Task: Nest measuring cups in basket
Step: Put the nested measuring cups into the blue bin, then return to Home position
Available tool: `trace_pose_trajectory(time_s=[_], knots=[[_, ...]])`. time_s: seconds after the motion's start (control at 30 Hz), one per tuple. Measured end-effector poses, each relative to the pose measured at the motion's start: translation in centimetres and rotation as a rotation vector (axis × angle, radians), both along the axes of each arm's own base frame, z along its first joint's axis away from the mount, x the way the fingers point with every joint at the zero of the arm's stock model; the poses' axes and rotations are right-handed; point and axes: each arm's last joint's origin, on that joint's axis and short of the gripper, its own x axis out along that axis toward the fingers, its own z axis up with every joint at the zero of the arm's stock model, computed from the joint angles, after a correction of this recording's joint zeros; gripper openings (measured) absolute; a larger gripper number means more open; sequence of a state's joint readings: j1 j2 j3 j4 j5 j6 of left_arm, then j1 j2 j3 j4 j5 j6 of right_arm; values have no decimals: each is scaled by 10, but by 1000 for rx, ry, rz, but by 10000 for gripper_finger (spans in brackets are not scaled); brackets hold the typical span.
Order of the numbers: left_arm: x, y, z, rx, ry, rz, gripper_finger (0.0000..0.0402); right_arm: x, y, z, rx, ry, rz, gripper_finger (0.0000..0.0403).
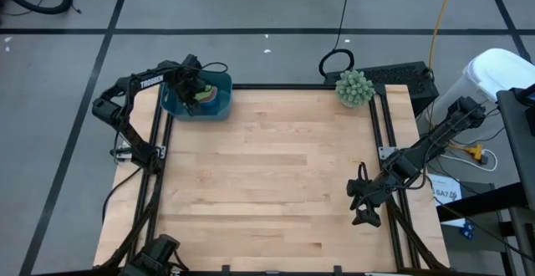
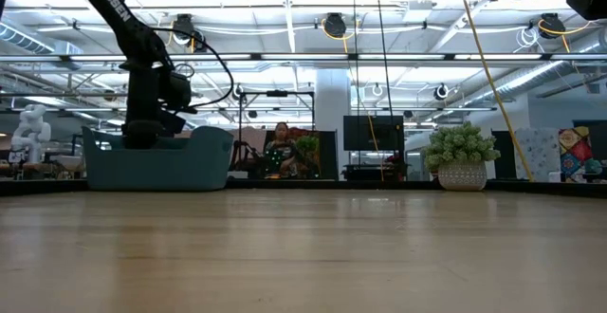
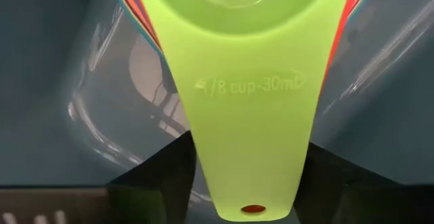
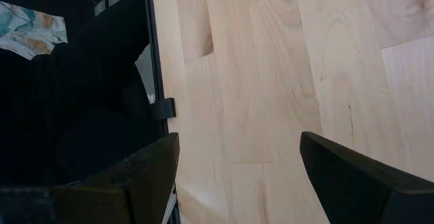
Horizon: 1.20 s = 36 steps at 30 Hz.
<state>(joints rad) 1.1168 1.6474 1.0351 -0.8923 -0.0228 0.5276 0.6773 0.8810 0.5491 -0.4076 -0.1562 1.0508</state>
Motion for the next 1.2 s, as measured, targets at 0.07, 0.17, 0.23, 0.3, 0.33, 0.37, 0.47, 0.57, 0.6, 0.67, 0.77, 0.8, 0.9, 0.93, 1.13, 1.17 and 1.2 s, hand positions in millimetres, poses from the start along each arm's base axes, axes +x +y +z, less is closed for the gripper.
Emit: trace_pose_trajectory(time_s=[0.07, 0.17, 0.23, 0.3, 0.33, 0.37, 0.47, 0.57, 0.6, 0.67, 0.77, 0.8, 0.9, 0.93, 1.13, 1.17, 1.2], knots=[[0, 0, 0, -1, 1, 7, 221, 0, 0, 0, 0, -1, 1, 299], [0, 0, 0, -2, 0, 11, 243, 0, 0, 0, -1, -1, 1, 299], [0, 0, 0, -1, 0, 12, 252, 0, 0, 0, -1, -2, 1, 299], [0, 0, 0, -1, 0, 14, 255, 0, 0, 0, -3, -3, 2, 299], [0, 0, 0, -1, 0, 14, 255, 0, 0, 0, -3, -4, 3, 299], [0, 0, 0, -1, 0, 14, 254, 0, 0, 0, -4, -6, 4, 299], [0, 0, 0, -1, 4, 13, 245, 0, 0, 0, -8, -10, 9, 299], [-1, -1, 0, -12, 10, 8, 236, 0, 0, 0, -9, -12, 11, 299], [-1, -2, 0, -14, 11, 6, 234, 0, 0, 0, -10, -13, 11, 299], [-1, -2, 0, -15, 11, 6, 233, 0, 0, 0, -15, -17, 11, 299], [-1, -3, 3, -5, 7, 6, 238, 1, -1, 0, -32, -33, 5, 299], [-2, -3, 5, 2, 2, 6, 242, 1, -1, 0, -35, -37, 7, 299], [-2, -5, 13, 30, -11, 3, 255, 1, -1, 0, -38, -40, 9, 299], [-3, -6, 16, 42, -17, 4, 260, 1, -1, 0, -38, -40, 9, 299], [-4, -13, 34, 105, -52, 0, 281, 1, -1, 0, -38, -40, 9, 299], [-4, -15, 37, 112, -57, 1, 283, 1, -1, 0, -38, -40, 9, 299], [-4, -17, 40, 118, -61, 1, 285, 1, -1, 0, -38, -40, 9, 299]])
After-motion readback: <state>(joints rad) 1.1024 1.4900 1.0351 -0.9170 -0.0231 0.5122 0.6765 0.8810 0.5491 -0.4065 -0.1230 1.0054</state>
